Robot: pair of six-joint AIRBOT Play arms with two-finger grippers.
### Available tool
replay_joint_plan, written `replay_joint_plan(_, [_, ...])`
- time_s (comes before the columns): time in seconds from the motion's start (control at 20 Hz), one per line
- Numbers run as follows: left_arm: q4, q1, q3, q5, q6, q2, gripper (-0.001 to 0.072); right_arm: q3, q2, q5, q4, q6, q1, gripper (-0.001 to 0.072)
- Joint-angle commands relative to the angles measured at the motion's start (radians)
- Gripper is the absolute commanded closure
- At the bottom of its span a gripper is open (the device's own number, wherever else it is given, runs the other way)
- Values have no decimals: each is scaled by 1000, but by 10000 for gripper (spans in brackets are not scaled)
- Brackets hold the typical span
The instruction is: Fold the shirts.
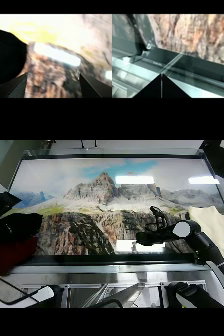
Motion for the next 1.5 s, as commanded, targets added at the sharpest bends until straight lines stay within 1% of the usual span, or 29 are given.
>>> replay_joint_plan(0.0, [163, 92, 145, 9, -13, -225, 20, 0, -4, -33, 1, 0, 0, 688])
replay_joint_plan(0.1, [348, 127, 167, -39, -83, -301, 20, -1, -5, -33, 0, 0, 0, 689])
replay_joint_plan(0.15, [415, 143, 172, -52, -111, -331, 20, 0, -5, -33, 0, 0, 0, 688])
replay_joint_plan(0.2, [447, 161, 172, -51, -122, -356, 20, 0, -5, -33, 1, 0, 0, 688])
replay_joint_plan(0.4, [444, 205, 172, -29, -124, -442, 20, 0, -5, -34, 0, -1, 0, 688])
replay_joint_plan(0.65, [441, 177, 172, 35, -124, -521, 22, 0, -5, -33, 1, -1, 0, 689])
replay_joint_plan(0.7, [436, 165, 172, 47, -124, -523, 97, 0, -5, -33, 1, -1, 0, 688])
replay_joint_plan(0.75, [436, 152, 173, 48, -117, -520, 370, 0, -5, -34, 0, -2, 0, 688])
replay_joint_plan(0.8, [435, 137, 173, 44, -105, -507, 699, 0, -5, -33, 1, -13, 0, 689])
replay_joint_plan(0.9, [419, 98, 174, 40, -105, -455, 690, 0, -5, -33, 1, -16, 0, 688])
replay_joint_plan(1.0, [339, 53, 174, 39, -92, -370, 690, 0, -5, -33, 0, -16, 0, 688])
replay_joint_plan(1.1, [176, 3, 174, 33, -67, -263, 691, 0, -5, -33, 0, -16, 0, 688])
replay_joint_plan(1.25, [-175, -101, 174, -4, 18, -84, 690, 0, -5, -72, 0, -21, 0, 689])
replay_joint_plan(1.35, [-382, -204, 174, -15, 55, 24, 691, 0, -5, -76, -4, -64, 0, 688])
replay_joint_plan(1.4, [-435, -264, 174, -15, 60, 68, 691, 0, -5, -77, -3, -76, 0, 689])
replay_joint_plan(1.45, [-449, -336, 173, -14, 60, 110, 691, 0, -4, -72, -1, -76, 0, 688])
